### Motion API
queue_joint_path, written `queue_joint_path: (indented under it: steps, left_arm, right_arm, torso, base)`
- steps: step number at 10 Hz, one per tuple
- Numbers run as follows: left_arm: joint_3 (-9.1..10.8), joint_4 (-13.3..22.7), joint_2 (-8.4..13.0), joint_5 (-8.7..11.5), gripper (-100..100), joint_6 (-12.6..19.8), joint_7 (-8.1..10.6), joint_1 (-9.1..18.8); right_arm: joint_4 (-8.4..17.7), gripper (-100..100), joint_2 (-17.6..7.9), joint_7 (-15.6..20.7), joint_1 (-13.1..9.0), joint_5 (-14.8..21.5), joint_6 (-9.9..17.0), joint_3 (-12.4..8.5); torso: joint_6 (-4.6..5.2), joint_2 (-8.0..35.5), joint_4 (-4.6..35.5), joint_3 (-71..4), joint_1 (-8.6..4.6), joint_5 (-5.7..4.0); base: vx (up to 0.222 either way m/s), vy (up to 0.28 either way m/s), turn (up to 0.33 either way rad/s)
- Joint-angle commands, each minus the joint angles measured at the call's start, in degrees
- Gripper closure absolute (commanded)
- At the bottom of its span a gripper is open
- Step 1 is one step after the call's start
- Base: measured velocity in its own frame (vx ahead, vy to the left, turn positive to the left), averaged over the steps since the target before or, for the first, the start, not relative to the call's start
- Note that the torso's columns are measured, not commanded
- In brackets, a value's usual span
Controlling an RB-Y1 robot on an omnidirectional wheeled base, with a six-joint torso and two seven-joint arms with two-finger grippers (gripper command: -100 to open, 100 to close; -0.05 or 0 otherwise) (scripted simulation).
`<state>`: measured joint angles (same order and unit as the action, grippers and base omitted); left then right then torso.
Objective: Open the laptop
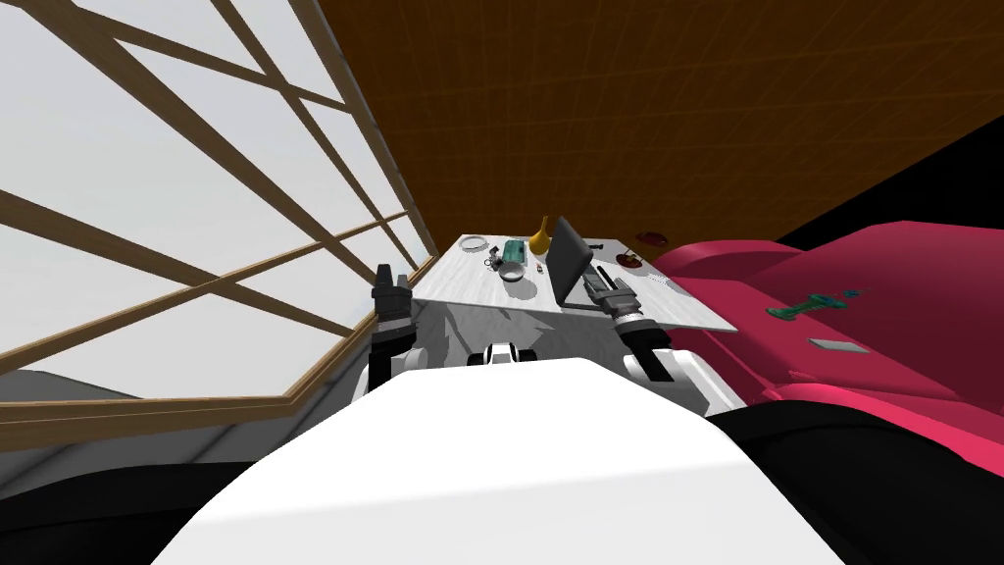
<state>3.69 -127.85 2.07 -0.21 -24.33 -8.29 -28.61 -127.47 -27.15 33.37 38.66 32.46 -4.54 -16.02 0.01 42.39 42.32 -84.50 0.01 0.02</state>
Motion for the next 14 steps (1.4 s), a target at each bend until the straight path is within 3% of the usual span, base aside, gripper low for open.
queue_joint_path:
  steps: [1, 6, 7, 8, 9, 10, 14]
  left_arm:
    - [0.0, 0.0, 0.0, 0.0, 0, 0.0, 0.0, 0.0]
    - [0.01, 0.0, 0.0, 0.0, 0, 0.0, 0.0, 0.0]
    - [0.01, 0.0, 0.0, 0.0, 0, 0.0, 0.0, 0.0]
    - [0.01, 0.0, 0.0, 0.0, 0, 0.0, 0.0, 0.0]
    - [0.02, 0.0, 0.0, 0.0, 0, 0.0, 0.0, 0.0]
    - [0.02, 0.0, 0.0, 0.0, 0, 0.0, 0.0, 0.0]
    - [0.03, 0.0, 0.0, 0.0, 0, 0.0, 0.0, 0.0]
  right_arm:
    - [0.5, -100, -2.4, 2.6, 1.0, 2.6, 1.5, -1.5]
    - [1.2, -100, -7.7, 7.2, 2.7, 7.4, 4.3, -4.4]
    - [1.1, -100, -7.3, 6.5, 2.5, 6.8, 4.1, -4.1]
    - [-0.4, -100, -8.5, 6.1, 3.9, 6.3, 5.3, -4.9]
    - [0.2, -100, -8.0, 6.4, 3.3, 6.6, 4.8, -4.5]
    - [0.1, 100, -8.1, 6.3, 3.3, 6.5, 4.9, -4.5]
    - [2.4, 100, -8.0, 1.0, 0.8, 1.3, 5.0, -4.2]
  torso:
    - [-0.01, -0.1, 0.0, 0.0, -0.15, -0.06]
    - [-0.09, -0.2, -0.1, -0.1, -0.04, -0.04]
    - [-0.05, -0.2, -0.1, -0.1, -0.04, -0.04]
    - [-0.03, 0.0, 0.0, 0.0, -0.32, -0.1]
    - [-0.01, -0.2, 0.0, -0.1, -0.35, -0.13]
    - [-0.01, -0.1, 0.0, -0.1, -0.24, -0.1]
    - [0.07, 0.0, 0.0, 0.0, -0.19, -0.05]
  base:
    - [0.08, 0.179, -0.058]
    - [0.089, 0.194, -0.071]
    - [0.037, 0.082, -0.017]
    - [0.099, 0.03, 0.005]
    - [0.063, 0.015, 0.0]
    - [0.01, 0.003, 0.001]
    - [-0.044, -0.079, 0.014]
